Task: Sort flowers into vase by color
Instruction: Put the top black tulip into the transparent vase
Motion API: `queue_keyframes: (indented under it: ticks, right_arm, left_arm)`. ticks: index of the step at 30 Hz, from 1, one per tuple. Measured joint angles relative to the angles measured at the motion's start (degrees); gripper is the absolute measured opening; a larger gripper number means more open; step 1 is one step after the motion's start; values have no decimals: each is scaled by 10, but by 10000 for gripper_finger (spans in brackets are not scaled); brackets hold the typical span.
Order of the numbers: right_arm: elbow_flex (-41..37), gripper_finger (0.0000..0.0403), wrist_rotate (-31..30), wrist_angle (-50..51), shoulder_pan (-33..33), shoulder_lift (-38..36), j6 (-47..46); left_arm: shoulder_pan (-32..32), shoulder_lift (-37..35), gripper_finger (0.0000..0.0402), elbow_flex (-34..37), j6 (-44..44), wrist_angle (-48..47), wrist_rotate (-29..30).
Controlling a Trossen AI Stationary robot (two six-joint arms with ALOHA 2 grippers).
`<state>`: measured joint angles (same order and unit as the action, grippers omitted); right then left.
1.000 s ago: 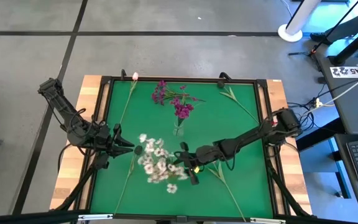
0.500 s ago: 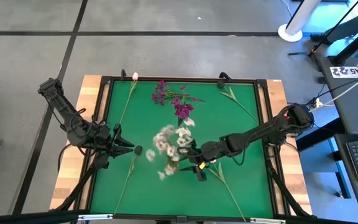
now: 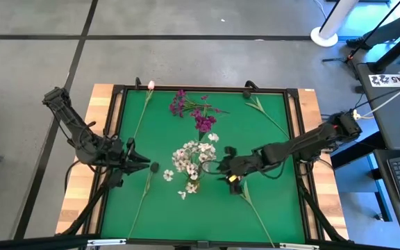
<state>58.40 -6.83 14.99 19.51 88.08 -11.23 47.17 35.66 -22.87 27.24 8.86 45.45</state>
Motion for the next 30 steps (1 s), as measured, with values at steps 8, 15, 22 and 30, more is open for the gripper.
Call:
queue_keyframes:
  ticks: [8, 15, 22, 30]
  right_arm:
    - [0, 191, -183, 308, -1, -87, -165]
    - [-1, 191, -277, 518, -95, -95, -344]
    - [-45, 191, -216, 453, -280, -96, -210]
    - [-120, 191, -95, 270, -452, -107, -84]
  left_arm:
    - [0, 0, 87, 0, 23, -16, 58]
    - [0, 0, 87, 0, 26, -19, 73]
    - [0, 0, 87, 0, 39, -26, 75]
    - [0, 0, 87, 0, 80, -64, 74]
